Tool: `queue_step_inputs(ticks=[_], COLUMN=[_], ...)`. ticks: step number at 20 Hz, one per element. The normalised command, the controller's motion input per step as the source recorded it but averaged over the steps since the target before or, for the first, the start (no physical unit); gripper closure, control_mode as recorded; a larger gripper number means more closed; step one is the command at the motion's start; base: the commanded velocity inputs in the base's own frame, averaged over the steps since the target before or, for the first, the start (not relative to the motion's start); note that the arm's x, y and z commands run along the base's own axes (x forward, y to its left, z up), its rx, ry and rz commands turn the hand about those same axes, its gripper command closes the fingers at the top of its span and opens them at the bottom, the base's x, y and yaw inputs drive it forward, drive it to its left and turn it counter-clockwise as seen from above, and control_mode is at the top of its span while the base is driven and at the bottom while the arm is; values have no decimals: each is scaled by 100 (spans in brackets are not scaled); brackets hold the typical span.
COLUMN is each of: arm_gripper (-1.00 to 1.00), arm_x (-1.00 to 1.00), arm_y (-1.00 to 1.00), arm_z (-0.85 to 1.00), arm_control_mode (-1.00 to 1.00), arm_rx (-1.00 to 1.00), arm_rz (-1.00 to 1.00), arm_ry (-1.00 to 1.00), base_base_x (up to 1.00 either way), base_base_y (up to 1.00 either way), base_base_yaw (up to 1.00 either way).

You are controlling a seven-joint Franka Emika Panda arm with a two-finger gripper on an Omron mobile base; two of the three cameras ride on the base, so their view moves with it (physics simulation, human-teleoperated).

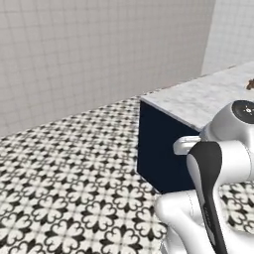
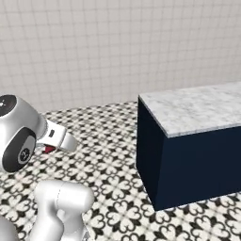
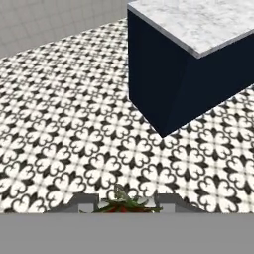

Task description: Take the strawberry from the fridge and place it on top of the pancake, located on the dining counter.

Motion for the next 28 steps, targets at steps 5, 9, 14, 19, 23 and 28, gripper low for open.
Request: queue_step_inputs(ticks=[5,9,14,19,23,28], arm_gripper=[100,100,100,100,100,100], arm_x=[0,0,0,0,0,0], arm_y=[0,0,0,0,0,0], arm_z=[0,0,0,0,0,0], arm_control_mode=[100,100,100,100,100,100], arm_rx=[0,0,0,0,0,0], arm_rz=[0,0,0,0,0,0], arm_ry=[0,0,0,0,0,0], base_base_x=[86,72,59,41,47,45], base_base_y=[56,64,55,38,75,99], base_base_yaw=[-30,-32,-31,-23,-31,-27])
